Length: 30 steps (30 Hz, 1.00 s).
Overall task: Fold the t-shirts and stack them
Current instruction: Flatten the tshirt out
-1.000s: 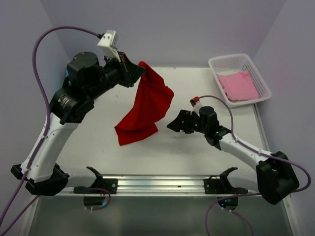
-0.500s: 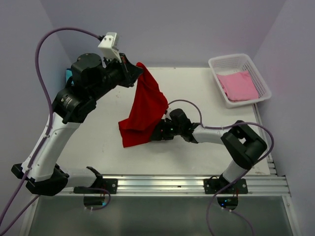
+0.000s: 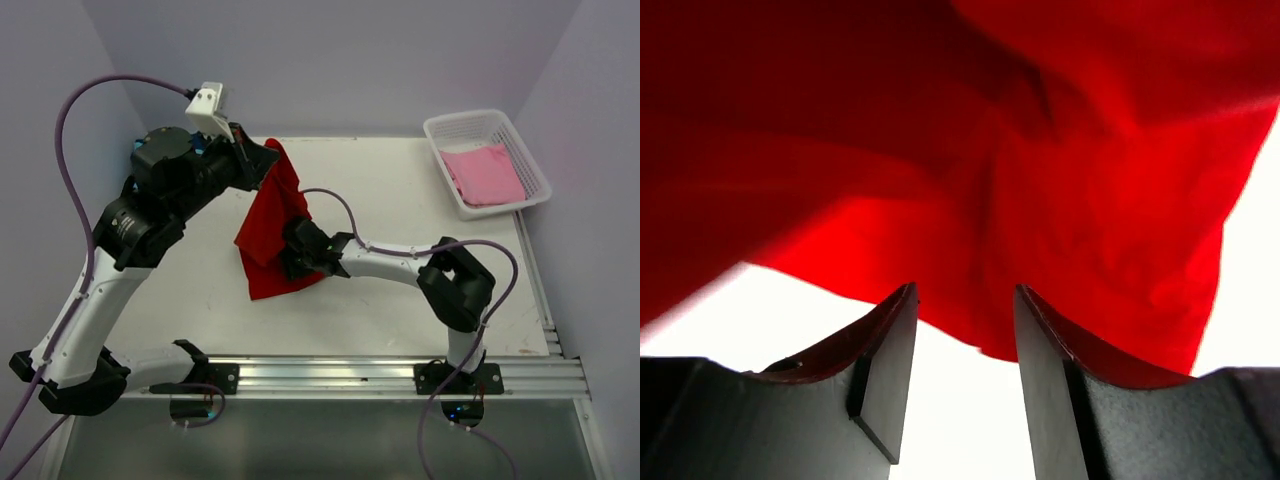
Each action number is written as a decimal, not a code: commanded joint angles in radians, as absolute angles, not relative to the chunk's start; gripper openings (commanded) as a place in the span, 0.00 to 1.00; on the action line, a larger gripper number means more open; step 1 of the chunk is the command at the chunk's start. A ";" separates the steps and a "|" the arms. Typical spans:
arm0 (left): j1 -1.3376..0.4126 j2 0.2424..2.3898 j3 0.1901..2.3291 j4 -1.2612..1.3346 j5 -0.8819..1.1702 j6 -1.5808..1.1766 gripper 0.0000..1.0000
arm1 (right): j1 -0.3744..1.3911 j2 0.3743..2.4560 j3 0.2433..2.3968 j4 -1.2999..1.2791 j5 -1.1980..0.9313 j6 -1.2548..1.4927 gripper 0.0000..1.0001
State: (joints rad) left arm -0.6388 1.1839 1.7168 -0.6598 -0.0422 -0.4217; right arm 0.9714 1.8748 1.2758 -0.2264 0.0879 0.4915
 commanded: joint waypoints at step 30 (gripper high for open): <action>-0.635 1.100 1.643 -0.580 -0.104 -0.394 0.00 | 1.042 1.817 1.290 -0.460 0.353 0.495 0.00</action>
